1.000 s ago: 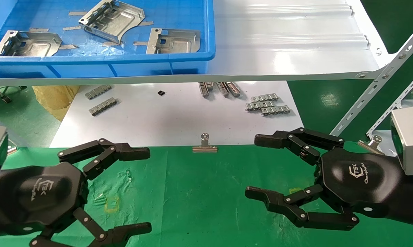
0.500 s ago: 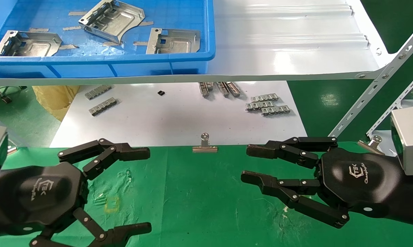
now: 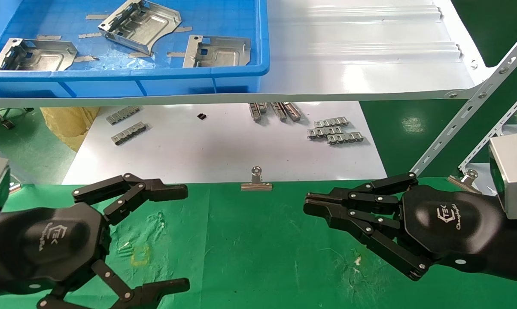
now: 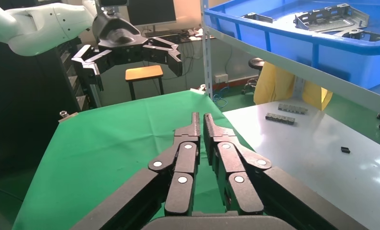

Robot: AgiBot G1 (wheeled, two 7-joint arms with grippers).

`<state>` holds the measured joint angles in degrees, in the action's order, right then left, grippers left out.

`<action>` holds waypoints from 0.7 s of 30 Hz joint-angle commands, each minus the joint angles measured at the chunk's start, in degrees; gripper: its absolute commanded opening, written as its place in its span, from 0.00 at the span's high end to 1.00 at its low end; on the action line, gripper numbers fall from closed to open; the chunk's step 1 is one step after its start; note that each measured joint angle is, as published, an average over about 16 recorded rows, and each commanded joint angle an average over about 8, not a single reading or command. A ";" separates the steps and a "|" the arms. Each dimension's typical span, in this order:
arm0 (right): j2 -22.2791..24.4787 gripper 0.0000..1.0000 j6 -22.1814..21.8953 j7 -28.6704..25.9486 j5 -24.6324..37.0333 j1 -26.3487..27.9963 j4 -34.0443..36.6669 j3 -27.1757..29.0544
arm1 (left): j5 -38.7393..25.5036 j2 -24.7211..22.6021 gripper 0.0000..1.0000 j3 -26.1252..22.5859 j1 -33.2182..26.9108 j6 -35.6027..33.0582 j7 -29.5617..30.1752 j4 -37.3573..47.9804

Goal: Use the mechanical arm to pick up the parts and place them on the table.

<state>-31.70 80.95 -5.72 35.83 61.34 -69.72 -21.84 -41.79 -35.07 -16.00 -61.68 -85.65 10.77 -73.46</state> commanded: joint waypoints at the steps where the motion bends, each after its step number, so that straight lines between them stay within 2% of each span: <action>1: 0.00 1.00 0.00 0.00 0.00 0.00 0.00 0.00 | -0.06 0.03 0.00 -0.03 0.07 -0.03 -0.03 -0.03; 5: 0.00 1.00 0.00 0.00 0.00 0.00 0.00 0.00 | 0.06 -0.15 0.00 0.15 -0.79 0.32 0.19 0.15; 8: 0.00 1.00 0.00 0.00 0.00 0.00 0.00 0.00 | -0.79 -0.76 0.00 0.21 -3.95 1.14 0.61 0.73; 13: 0.00 1.00 0.00 0.00 0.00 0.00 0.00 0.00 | -5.66 -4.20 0.00 -1.01 -15.76 2.12 0.31 5.74; 18: 0.00 1.00 0.00 0.00 0.00 0.00 0.00 0.00 | -13.35 -10.03 0.00 -3.98 -30.26 2.59 -2.29 19.27; 19: 0.00 0.96 0.00 0.00 0.00 0.00 0.00 0.00 | -15.23 -11.29 0.00 -4.69 -33.05 3.38 -2.96 22.79; 21: 0.00 0.71 0.00 0.00 0.00 0.00 0.00 0.00 | -19.21 -13.87 0.00 -6.13 -38.07 6.19 -4.49 29.82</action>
<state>-31.70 80.95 -5.72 35.83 61.34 -69.72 -21.84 -61.30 -49.25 -22.19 -98.46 -76.61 6.21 -43.75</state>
